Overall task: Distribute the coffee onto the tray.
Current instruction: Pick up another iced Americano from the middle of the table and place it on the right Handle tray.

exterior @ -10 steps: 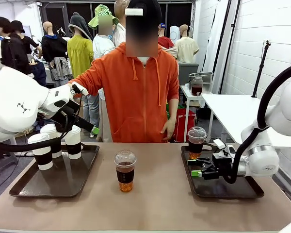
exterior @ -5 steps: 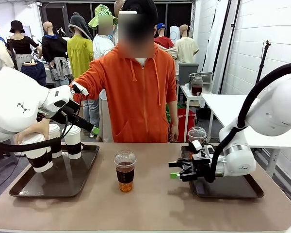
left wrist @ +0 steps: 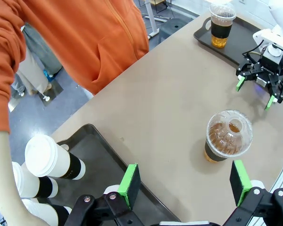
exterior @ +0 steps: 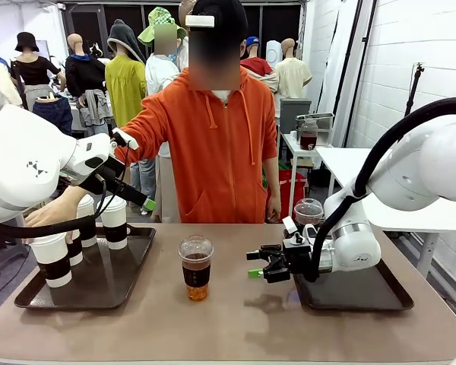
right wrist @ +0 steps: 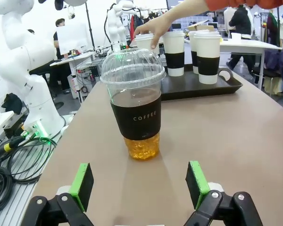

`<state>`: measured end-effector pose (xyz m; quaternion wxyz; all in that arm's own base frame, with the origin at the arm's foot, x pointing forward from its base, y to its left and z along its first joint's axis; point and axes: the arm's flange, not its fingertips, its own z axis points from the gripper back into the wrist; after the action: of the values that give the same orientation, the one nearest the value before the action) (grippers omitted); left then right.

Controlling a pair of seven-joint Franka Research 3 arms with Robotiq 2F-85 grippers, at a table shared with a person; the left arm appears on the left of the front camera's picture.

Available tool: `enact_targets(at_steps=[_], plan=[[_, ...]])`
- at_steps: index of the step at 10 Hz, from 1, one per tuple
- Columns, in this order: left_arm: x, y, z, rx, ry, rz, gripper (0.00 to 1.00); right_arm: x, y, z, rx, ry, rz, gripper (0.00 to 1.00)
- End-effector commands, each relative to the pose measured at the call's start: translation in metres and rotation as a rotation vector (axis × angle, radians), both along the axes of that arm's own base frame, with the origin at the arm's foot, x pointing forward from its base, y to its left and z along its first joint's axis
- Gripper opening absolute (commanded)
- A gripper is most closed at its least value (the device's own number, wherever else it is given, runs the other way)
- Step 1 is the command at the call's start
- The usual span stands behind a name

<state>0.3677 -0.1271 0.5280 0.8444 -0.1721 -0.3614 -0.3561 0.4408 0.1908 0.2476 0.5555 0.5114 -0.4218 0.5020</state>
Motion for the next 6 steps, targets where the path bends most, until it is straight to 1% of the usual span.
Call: enact_targets(at_steps=[1,2,6], plan=[[0.0004,0.0015,-0.0004,-0.006,0.004,-0.003,1.0,0.0005,-0.0005,-0.002,-0.004,-0.021,-0.004,1.0],[0.0004,0.0015,-0.0004,-0.006,0.004,-0.003,1.0,0.0,0.0,0.0,0.0,0.0,0.0,1.0],[0.0004,0.0015,-0.0004,-0.006,0.004,-0.003,1.0,0.0005,-0.0005,0.0003,0.0,-0.002,0.0,1.0]])
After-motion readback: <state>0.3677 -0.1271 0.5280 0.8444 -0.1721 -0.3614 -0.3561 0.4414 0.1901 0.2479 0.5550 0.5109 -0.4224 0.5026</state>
